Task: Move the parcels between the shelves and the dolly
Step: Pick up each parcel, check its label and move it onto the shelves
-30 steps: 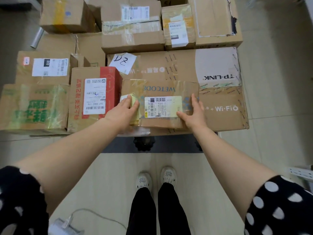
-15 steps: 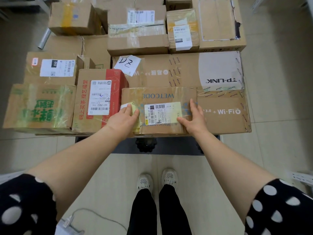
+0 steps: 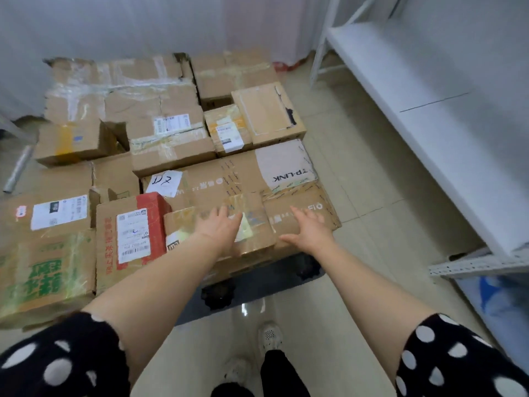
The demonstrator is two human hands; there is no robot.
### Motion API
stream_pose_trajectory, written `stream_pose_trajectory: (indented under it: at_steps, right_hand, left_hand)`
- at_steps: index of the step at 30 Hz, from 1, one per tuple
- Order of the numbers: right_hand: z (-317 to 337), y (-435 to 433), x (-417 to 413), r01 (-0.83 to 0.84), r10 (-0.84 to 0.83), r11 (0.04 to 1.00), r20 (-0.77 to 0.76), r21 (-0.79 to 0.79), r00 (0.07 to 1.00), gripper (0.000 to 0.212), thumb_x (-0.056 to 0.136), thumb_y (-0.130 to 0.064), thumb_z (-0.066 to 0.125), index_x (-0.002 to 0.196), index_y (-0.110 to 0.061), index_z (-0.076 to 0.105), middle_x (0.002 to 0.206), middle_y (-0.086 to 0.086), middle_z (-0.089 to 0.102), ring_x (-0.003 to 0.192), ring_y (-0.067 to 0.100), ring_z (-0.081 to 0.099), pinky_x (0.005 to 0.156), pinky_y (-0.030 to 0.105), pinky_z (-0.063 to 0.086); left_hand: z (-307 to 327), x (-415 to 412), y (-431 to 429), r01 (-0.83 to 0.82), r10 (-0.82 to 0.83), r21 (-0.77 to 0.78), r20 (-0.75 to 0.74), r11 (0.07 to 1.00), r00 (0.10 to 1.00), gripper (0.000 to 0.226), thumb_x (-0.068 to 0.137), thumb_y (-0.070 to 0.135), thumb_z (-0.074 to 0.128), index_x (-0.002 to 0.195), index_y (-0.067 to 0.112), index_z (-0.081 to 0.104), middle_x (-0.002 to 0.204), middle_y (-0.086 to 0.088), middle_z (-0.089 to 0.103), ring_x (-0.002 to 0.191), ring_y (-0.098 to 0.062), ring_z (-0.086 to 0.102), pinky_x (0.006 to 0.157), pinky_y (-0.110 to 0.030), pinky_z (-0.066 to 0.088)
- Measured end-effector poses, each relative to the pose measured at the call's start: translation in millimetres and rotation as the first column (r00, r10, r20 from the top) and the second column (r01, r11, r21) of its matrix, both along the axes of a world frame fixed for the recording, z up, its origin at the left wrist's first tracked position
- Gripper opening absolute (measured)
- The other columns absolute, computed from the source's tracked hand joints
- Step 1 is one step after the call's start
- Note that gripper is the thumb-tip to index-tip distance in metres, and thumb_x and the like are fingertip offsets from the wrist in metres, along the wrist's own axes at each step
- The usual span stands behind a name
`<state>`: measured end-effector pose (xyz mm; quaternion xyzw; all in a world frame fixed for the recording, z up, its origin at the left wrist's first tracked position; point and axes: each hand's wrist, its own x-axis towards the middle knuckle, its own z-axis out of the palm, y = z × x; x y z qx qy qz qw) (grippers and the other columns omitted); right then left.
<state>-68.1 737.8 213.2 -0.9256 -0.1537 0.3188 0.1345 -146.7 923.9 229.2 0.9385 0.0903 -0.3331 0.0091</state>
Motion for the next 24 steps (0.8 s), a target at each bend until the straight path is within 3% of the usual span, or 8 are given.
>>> stream_pose_trajectory:
  at_steps: [6, 10, 16, 20, 24]
  right_hand:
    - [111.5, -102.6, -32.5, 0.162, -0.122, 0.978, 0.266, -0.132, 0.956, 0.073, 0.085, -0.055, 0.059, 0.145, -0.022, 0.033, 0.152, 0.008, 0.032, 0.139, 0.027, 0.027, 0.113, 0.035, 0.018]
    - [166.7, -186.7, -74.0, 0.36, -0.268, 0.913, 0.38, -0.193, 0.885, 0.067, 0.088, -0.057, 0.052, 0.144, -0.024, 0.037, 0.156, 0.006, 0.024, 0.144, 0.026, 0.017, 0.118, 0.041, 0.007]
    - [233.0, -323.4, -173.2, 0.687, -0.569, 0.716, 0.469, -0.12, 0.675, 0.058, 0.086, -0.052, 0.057, 0.135, -0.022, 0.047, 0.148, 0.009, 0.031, 0.139, 0.03, 0.023, 0.113, 0.039, 0.023]
    - [266.7, -410.4, -247.1, 0.832, -0.727, 0.555, 0.479, -0.012, 0.492, 0.06, 0.091, -0.045, 0.055, 0.14, -0.014, 0.041, 0.149, 0.014, 0.027, 0.139, 0.029, 0.025, 0.11, 0.036, 0.028]
    - [285.5, -497.2, -314.2, 0.904, -0.787, 0.426, 0.506, 0.032, 0.353, 0.065, 0.093, -0.048, 0.053, 0.146, -0.017, 0.032, 0.158, 0.012, 0.014, 0.145, 0.026, 0.017, 0.112, 0.037, 0.025]
  left_hand:
    - [102.5, 43.4, -115.9, 0.355, -0.335, -0.077, 0.199, 0.932, 0.921, 0.094, 0.083, 0.055, 0.06, 0.153, 0.026, 0.005, 0.149, -0.009, 0.031, 0.136, -0.03, 0.031, 0.107, -0.053, 0.032]
    - [163.5, 49.9, -207.3, 0.554, -0.508, -0.07, 0.319, 0.829, 0.8, 0.085, 0.087, 0.054, 0.055, 0.153, 0.025, 0.01, 0.146, -0.007, 0.038, 0.133, -0.029, 0.038, 0.108, -0.05, 0.032]
    - [232.4, 19.5, -364.5, 0.789, -0.681, -0.066, 0.466, 0.61, 0.565, 0.07, 0.087, 0.052, 0.054, 0.145, 0.02, 0.032, 0.142, -0.008, 0.044, 0.129, -0.029, 0.043, 0.106, -0.045, 0.036]
    - [268.2, -27.1, -471.9, 0.895, -0.739, -0.071, 0.539, 0.44, 0.405, 0.055, 0.087, 0.051, 0.054, 0.131, 0.018, 0.049, 0.13, -0.009, 0.053, 0.119, -0.029, 0.052, 0.1, -0.038, 0.042]
    - [291.6, -80.5, -582.8, 0.951, -0.775, -0.04, 0.57, 0.306, 0.274, 0.062, 0.09, 0.053, 0.051, 0.14, 0.018, 0.041, 0.141, -0.006, 0.046, 0.128, -0.025, 0.046, 0.104, -0.039, 0.04]
